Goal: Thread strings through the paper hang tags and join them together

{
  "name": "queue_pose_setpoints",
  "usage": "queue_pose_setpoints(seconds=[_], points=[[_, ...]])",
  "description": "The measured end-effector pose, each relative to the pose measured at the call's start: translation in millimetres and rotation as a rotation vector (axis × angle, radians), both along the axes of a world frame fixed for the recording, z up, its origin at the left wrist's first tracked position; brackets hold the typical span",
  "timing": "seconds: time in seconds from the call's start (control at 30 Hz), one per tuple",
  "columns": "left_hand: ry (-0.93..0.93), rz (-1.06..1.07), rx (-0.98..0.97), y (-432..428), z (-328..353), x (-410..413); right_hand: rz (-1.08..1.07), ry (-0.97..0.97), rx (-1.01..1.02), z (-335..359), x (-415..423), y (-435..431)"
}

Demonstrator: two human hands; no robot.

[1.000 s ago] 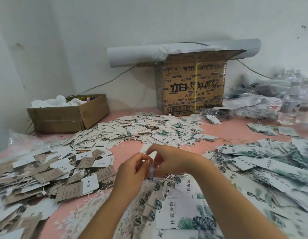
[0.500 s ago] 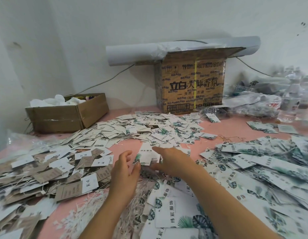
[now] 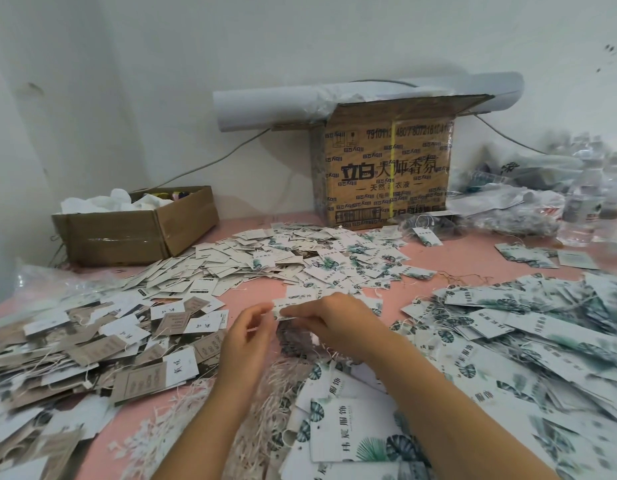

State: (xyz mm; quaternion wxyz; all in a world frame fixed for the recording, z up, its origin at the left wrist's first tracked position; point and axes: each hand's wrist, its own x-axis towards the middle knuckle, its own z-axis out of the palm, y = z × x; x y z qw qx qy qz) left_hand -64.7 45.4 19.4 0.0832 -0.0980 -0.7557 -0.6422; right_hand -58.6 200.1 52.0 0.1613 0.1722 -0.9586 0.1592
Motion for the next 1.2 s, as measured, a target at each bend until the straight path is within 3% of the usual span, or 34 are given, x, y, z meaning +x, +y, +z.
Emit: queue_pose_setpoints(seconds=[0.1, 0.17, 0.27, 0.43, 0.63, 0.93, 1.2], points=[[-0.187, -0.026, 0.337, -7.6, 6.1, -3.3, 0.076, 0.019, -0.038, 8.2, 1.8, 1.6], [-0.243, -0.036, 0.397, -10.7, 5.3, -5.8, 0.109, -0.017, -0.055, 12.8, 3.9, 2.4], [-0.267, -0.014, 0.370, -9.9, 0.6, -8.4, 0.038, -0.044, -0.084, 13.8, 2.8, 8.5], [-0.253, 0.013, 0.363, -10.0, -4.9, -12.4, -0.348, -0.102, -0.070, 3.2, -3.8, 31.5], [-0.258, 0.035, 0.375, -8.5, -7.8, -14.6, -0.369, -0.385, 0.139, -16.4, -5.2, 30.2], [-0.254, 0.037, 0.389, -6.7, -8.1, -13.5, -0.604, -0.398, 0.093, -26.7, -8.8, 31.8], [-0.258, 0.039, 0.383, -7.0, -8.9, -13.3, -0.689, -0.357, 0.044, -22.6, -7.3, 28.5]])
